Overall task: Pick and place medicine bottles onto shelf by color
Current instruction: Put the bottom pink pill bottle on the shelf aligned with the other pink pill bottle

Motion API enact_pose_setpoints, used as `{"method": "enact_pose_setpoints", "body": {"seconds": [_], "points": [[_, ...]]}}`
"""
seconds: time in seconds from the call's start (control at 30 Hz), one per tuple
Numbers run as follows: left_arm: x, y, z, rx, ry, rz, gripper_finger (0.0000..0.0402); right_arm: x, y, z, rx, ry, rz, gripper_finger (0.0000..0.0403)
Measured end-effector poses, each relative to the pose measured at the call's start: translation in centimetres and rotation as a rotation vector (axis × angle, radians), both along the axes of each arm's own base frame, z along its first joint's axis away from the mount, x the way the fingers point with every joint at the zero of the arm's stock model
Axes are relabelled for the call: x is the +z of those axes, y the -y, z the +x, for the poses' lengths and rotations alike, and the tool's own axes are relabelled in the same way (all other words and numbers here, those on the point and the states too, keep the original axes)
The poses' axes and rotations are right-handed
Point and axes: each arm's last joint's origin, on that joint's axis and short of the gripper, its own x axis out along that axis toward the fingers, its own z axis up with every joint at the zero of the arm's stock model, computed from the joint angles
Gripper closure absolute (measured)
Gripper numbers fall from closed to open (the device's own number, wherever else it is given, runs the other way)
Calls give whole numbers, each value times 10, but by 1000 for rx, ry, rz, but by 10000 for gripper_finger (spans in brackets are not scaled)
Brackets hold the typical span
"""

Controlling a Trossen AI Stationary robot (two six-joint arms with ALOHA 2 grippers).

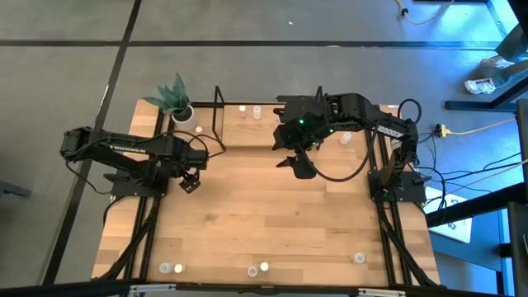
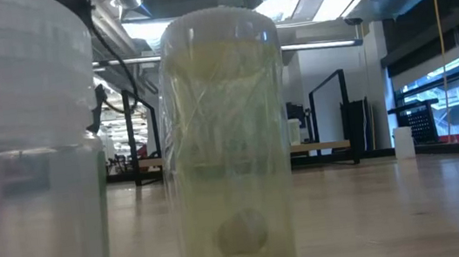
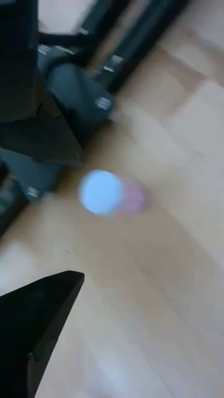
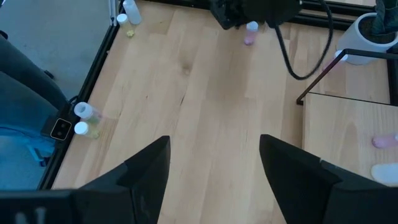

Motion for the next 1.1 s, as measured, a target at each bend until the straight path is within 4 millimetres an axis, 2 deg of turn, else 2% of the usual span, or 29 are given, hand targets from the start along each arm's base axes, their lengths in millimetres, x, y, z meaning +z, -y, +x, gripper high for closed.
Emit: {"method": "enact_pose_setpoints", "body": {"seconds": [0.2,0.37,0.83,1.1], "points": [[-5,-6,4,28,-24,15,115,0,0,0,0,0,0,154],[-12,-9,11,-58,-36,-9,115,0,0,0,0,2,0,154],[-39,-10,25,-94,-236,-62,115,1,0,1,0,8,0,154],[-42,-11,27,-142,-262,-18,118,1,0,1,0,17,0,154]]}}
